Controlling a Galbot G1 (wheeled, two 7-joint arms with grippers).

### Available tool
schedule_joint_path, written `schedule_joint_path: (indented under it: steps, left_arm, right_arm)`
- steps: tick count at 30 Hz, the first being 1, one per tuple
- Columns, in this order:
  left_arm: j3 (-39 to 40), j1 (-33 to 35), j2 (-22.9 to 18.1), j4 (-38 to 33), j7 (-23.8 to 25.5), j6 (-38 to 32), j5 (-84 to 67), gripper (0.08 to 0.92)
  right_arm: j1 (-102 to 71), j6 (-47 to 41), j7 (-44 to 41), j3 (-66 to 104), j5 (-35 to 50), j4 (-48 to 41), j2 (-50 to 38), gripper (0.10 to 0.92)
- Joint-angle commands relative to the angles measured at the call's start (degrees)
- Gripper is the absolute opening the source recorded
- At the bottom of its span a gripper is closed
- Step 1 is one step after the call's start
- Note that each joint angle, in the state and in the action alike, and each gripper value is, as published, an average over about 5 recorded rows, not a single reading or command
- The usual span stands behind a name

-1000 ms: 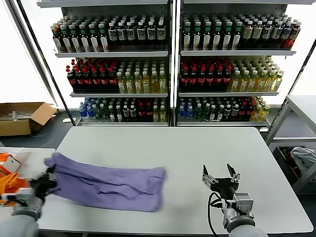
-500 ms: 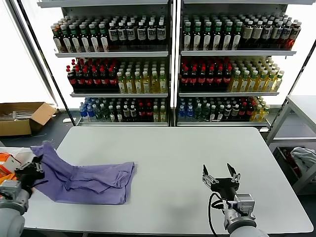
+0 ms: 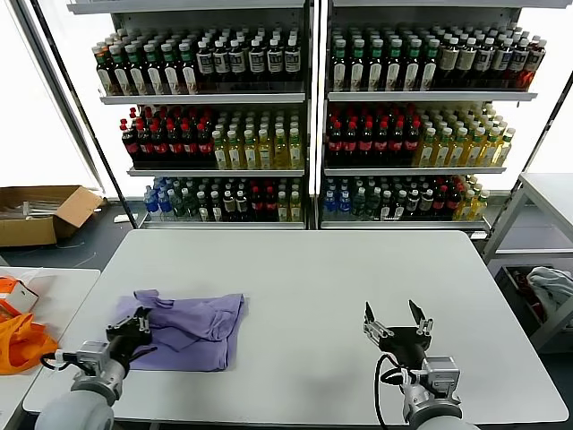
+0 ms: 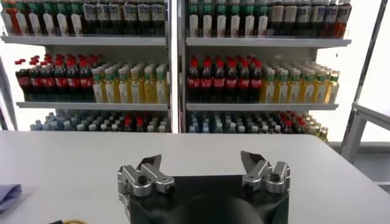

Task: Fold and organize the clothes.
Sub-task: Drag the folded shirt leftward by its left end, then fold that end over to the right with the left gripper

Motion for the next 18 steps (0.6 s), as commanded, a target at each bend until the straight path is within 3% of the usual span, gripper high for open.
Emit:
schedule_joint_path:
  steps: [1,18]
  left_arm:
    - [5.3,-1.6,-3.4,-2.1,-1.1,2.4,-4.2,0.095]
    - [11.5,-4.9,-5.2,-0.3,-2.9,4.7,-4.6,0.095]
  right_arm:
    - [-1.0,0.1,0.0,-0.2,-0.7,0.3,0.5,0.823]
    - [-3.1,1.6,-0.1,-1.2,-3.9,-1.1,2.7,0.823]
